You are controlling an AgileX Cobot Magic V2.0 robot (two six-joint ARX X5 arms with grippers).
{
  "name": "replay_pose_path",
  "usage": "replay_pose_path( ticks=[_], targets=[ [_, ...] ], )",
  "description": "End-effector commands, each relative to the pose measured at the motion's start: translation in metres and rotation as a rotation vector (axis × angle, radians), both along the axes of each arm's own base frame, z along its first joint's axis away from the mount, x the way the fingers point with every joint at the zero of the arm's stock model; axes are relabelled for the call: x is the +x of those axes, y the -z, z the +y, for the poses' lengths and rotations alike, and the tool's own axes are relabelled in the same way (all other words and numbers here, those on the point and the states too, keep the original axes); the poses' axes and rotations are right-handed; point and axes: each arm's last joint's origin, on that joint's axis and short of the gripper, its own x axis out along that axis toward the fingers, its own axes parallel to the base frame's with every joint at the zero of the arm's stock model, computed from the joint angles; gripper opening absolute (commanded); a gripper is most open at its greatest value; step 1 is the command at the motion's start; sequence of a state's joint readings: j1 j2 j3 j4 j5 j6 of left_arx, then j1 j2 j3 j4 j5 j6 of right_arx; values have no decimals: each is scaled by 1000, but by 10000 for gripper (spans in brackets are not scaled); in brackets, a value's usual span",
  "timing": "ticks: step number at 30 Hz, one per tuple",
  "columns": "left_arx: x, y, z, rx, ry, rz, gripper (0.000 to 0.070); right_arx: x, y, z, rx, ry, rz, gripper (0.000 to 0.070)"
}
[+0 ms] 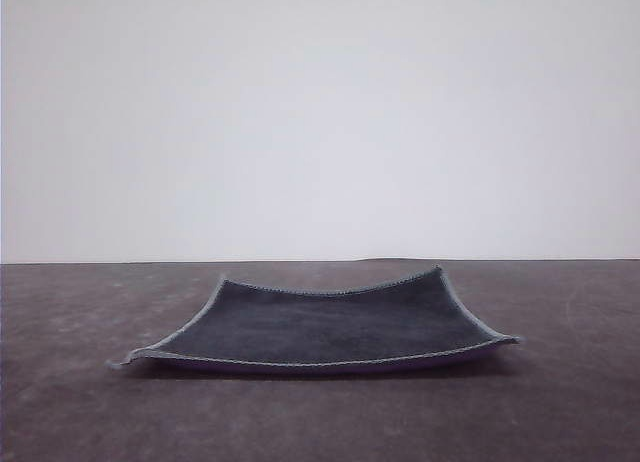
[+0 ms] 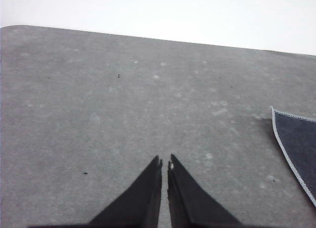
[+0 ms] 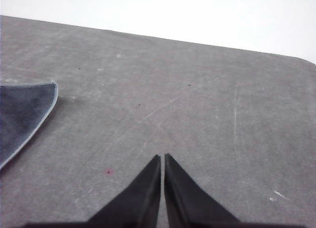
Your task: Fold clothes
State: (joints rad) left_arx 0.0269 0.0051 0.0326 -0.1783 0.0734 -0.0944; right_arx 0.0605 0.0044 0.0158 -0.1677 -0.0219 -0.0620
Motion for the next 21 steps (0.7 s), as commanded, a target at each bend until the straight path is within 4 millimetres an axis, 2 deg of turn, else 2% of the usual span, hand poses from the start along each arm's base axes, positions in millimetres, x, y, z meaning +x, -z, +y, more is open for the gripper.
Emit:
replay_pose_path(
  ticks=[1,11,21],
  targets=[
    [1,7,0,0,-2,25,6,0,0,0,13,5,-8,7],
    [1,7,0,0,-3,25,6,0,0,0,8,4,-12,7],
    [1,6,0,-3,-2,10,6,1,-12,1,39,-12,-128,7]
  ],
)
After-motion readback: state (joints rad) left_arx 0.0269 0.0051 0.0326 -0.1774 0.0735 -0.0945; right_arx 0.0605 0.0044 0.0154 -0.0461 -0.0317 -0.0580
